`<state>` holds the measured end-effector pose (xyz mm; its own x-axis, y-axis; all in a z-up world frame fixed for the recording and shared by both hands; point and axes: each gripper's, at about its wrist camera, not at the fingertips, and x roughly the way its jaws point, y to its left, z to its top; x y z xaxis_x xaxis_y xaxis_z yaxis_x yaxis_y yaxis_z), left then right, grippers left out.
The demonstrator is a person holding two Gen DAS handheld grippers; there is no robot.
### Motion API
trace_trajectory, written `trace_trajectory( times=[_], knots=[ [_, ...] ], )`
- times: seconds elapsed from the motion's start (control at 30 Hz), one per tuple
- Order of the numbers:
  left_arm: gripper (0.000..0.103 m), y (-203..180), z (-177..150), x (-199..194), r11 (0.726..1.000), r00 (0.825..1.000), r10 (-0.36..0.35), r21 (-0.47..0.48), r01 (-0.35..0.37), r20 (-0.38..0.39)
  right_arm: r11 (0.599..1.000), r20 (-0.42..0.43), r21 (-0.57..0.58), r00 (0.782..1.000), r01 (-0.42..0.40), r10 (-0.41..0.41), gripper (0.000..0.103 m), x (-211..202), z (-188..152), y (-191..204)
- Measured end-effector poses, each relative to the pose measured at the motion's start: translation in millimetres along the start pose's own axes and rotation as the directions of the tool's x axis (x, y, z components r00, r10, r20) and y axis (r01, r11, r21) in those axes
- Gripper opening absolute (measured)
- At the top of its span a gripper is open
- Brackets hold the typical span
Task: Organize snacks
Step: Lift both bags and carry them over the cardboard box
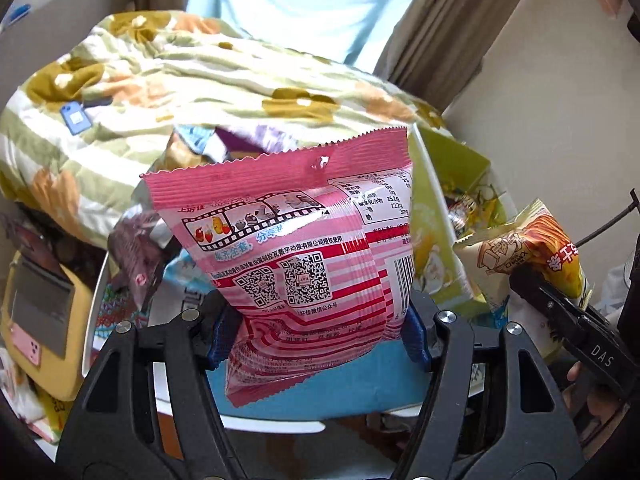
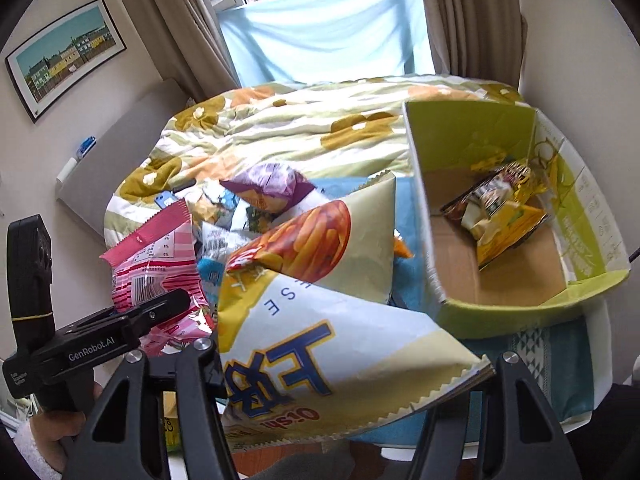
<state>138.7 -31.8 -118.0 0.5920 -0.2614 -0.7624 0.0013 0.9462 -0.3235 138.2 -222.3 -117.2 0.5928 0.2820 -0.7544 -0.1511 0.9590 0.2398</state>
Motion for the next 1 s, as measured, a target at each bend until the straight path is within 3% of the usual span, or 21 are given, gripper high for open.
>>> trace_trajectory(
  times=[0.2, 0.3, 0.43, 0.6, 0.8, 0.83, 0.87, 0.9, 0.93, 1.0],
  knots=[
    [0.064, -94.3, 34.9, 7.9, 0.994, 0.997, -0.050, 0.101, 0.044, 0.051, 0.997, 0.117, 0.014, 0.990, 0.078, -0.079, 0.057, -44.0, 37.1, -58.4],
    [0.064, -144.1, 40.7, 29.9, 0.985, 0.997, -0.069, 0.160, 0.064, 0.030, 0.987, 0.146, 0.007, 0.976, 0.163, -0.162, 0.057, -56.7, 48.5, -87.4],
    [0.064, -195.4, 38.7, 68.6, 0.971, 0.997, -0.077, 0.226, 0.076, -0.006, 0.981, 0.152, 0.024, 0.969, 0.192, -0.193, 0.057, -60.6, 59.3, -129.2],
    [0.064, -231.1, 33.5, 120.9, 0.966, 0.997, -0.041, 0.254, 0.055, -0.061, 0.982, 0.144, 0.027, 0.971, 0.187, -0.189, 0.057, -52.7, 65.3, -173.9],
    [0.065, -246.5, 19.5, 165.0, 0.964, 0.990, 0.025, 0.267, 0.013, -0.139, 0.985, 0.090, 0.023, 0.981, 0.171, -0.173, 0.057, -36.4, 63.3, -211.8],
    [0.067, -247.4, 17.0, 168.2, 0.962, 0.989, 0.038, 0.274, 0.002, -0.141, 0.986, 0.080, 0.031, 0.982, 0.166, -0.168, 0.057, -34.9, 62.9, -216.2],
    [0.077, -248.7, 15.3, 170.9, 0.958, 0.989, 0.047, 0.287, -0.006, -0.138, 0.986, 0.073, 0.039, 0.984, 0.160, -0.162, 0.057, -34.7, 62.7, -220.3],
    [0.095, -250.3, 13.3, 172.0, 0.953, 0.989, 0.081, 0.300, -0.041, -0.122, 0.987, 0.067, 0.045, 0.985, 0.154, -0.157, 0.057, -33.6, 62.1, -223.6],
    [0.103, -251.2, 12.2, 170.9, 0.948, 0.988, 0.116, 0.307, -0.080, -0.100, 0.987, 0.063, 0.047, 0.986, 0.153, -0.156, 0.057, -32.5, 61.5, -226.2],
    [0.102, -252.4, 10.9, 166.8, 0.947, 0.989, 0.115, 0.310, -0.082, -0.089, 0.987, 0.052, 0.058, 0.987, 0.152, -0.155, 0.057, -30.3, 60.6, -230.8]
  ],
)
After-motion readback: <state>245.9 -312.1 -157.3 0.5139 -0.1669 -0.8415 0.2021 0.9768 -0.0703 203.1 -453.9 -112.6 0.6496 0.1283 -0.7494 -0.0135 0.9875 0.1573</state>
